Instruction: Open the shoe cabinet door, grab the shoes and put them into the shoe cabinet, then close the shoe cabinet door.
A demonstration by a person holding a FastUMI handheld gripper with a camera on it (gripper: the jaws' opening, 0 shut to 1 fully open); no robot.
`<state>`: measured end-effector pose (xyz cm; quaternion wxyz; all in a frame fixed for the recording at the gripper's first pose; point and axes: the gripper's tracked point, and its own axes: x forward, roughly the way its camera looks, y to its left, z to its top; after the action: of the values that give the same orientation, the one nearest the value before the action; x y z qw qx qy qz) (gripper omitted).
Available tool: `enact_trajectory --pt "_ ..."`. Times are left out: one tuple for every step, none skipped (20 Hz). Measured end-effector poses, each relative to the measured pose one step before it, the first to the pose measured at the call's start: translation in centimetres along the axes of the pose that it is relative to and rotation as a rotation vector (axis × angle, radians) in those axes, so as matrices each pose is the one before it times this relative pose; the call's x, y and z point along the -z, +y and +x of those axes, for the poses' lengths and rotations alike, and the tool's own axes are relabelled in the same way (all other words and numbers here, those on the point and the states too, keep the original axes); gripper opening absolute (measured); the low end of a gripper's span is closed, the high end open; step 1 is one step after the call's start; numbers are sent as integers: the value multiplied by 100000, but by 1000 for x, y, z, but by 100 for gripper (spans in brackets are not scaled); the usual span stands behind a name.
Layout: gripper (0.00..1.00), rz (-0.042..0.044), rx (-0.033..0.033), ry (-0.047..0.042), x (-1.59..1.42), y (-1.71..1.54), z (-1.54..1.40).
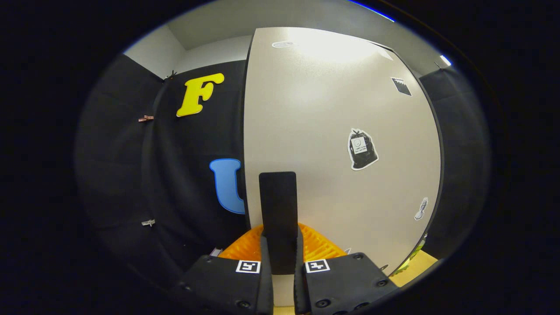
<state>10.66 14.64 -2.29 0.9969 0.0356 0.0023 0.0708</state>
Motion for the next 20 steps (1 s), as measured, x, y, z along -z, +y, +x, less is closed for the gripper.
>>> enact_trajectory --pt "22 141 -965 51 -283 -96 -791" --pt "22 648 -932 -179 -227 -34 -740" --pt "22 550 -896 -43 -154 -95 -979" --pt "22 165 -1036 170 -273 -134 -1026" --pt "22 -91 -1051 -387 -105 -331 -1314" --pt "22 -253 -1031 170 -102 -385 -1149" --pt "22 153 -804 -38 -213 -216 -765" --pt "22 315 -490 279 -165 -289 -717" --pt "22 -110 -378 -136 -170 -361 -740" --pt "22 -85 -346 -92 -168 -393 -864" --pt "22 -281 -164 28 -196 -313 -934" --pt "22 105 -35 -97 -215 -323 -809" --pt "22 199 -172 277 -32 -400 -858" --pt "22 397 -115 284 -160 -379 -732" --pt "22 -63 -158 137 -32 -454 -641" --pt "22 -140 -89 58 -91 -460 -577" --pt "22 -290 48 195 -255 -497 -404" --pt "22 -36 362 -32 -88 -474 -610" --pt "22 14 559 -69 17 -677 -892" --pt "22 210 818 -253 -84 -768 -723"
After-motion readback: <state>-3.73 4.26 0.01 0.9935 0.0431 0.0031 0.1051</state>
